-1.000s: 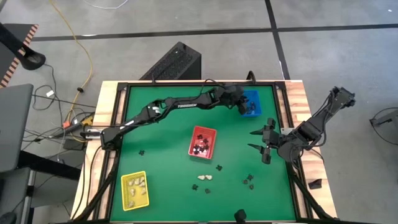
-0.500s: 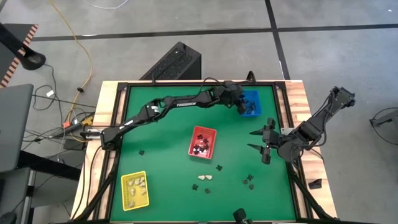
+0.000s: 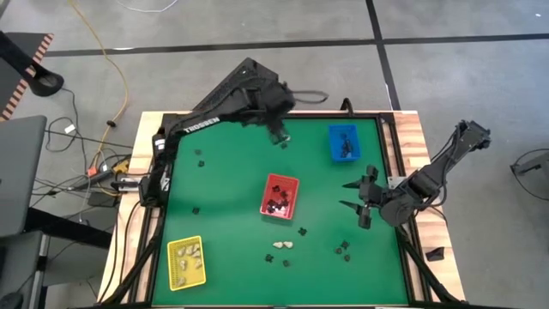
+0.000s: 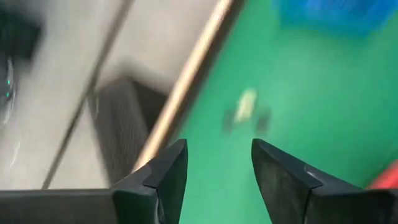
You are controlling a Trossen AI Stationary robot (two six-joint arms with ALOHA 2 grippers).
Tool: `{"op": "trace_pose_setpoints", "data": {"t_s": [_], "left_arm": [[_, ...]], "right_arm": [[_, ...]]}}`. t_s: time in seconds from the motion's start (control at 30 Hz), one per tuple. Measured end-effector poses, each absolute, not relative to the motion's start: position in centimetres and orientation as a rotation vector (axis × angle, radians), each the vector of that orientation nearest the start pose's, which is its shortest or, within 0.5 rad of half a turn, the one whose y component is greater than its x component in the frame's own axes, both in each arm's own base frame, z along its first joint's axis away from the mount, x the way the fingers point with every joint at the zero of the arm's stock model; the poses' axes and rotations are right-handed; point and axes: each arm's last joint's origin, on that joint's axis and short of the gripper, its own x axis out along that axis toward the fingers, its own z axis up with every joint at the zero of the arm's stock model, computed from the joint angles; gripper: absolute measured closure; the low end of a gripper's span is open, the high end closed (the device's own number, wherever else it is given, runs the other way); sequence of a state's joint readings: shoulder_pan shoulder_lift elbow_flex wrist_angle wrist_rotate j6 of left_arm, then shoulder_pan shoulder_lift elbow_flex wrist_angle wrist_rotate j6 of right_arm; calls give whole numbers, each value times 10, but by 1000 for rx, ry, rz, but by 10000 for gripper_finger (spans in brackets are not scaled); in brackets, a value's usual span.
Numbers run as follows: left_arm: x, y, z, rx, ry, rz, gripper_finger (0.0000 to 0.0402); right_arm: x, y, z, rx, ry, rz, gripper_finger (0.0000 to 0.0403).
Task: Sort Halloween decoration
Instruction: Put the black skull toy into the blue bin
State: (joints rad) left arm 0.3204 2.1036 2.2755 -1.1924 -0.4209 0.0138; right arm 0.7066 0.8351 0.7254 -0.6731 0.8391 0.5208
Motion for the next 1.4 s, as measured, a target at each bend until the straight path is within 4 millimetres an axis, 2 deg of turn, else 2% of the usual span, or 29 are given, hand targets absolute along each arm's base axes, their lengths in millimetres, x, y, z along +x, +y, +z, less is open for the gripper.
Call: {"op": "trace_pose_setpoints", "data": {"t_s": [0.07, 0.13, 0.17, 0.23, 0.27, 0.33, 0.47, 0.53, 0.57, 0.6, 0.67, 0.73, 0.83, 0.87, 1.0, 1.1, 1.2, 1.4], "left_arm": [[397, 141, 337, 46, 1150, 679, 237], [396, 129, 309, 56, 1221, 666, 240], [390, 119, 301, 58, 1223, 655, 242], [363, 98, 301, 59, 1165, 638, 244], [346, 88, 303, 54, 1110, 631, 244], [324, 72, 298, 50, 959, 621, 244], [291, 34, 252, 4, 758, 468, 244], [274, 16, 254, -17, 532, 377, 244], [264, 10, 258, -19, 402, 351, 244], [255, 3, 254, -14, 323, 334, 244], [241, -8, 242, 0, 190, 288, 245], [226, -20, 219, 42, 154, 215, 245], [210, -27, 224, 59, -75, 181, 245], [205, -28, 221, 67, -99, 184, 245], [201, -29, 210, 87, -53, 161, 245], [202, -30, 222, 65, -121, 135, 245], [202, -30, 213, 85, -60, 125, 245], [202, -30, 214, 115, -63, 131, 245]], "right_arm": [[137, 84, 268, -66, 518, -281, 145], [144, 82, 265, -75, 529, -311, 145], [147, 80, 264, -69, 530, -334, 145], [155, 76, 261, -61, 541, -378, 145], [159, 74, 259, -54, 556, -389, 145], [166, 71, 254, -32, 610, -372, 145], [176, 76, 246, 113, 723, -205, 145], [180, 84, 243, 190, 779, -84, 145], [181, 89, 241, 221, 807, -24, 145], [182, 95, 239, 248, 832, 26, 145], [182, 106, 234, 290, 876, 81, 145], [182, 116, 226, 306, 929, 94, 145], [181, 128, 213, 274, 1001, 95, 145], [181, 132, 209, 265, 1021, 93, 145], [186, 139, 192, 237, 1093, 64, 145], [189, 144, 180, 279, 1157, 51, 145], [196, 148, 173, 355, 1187, 65, 145], [201, 153, 162, 455, 1220, 3, 145]]}}
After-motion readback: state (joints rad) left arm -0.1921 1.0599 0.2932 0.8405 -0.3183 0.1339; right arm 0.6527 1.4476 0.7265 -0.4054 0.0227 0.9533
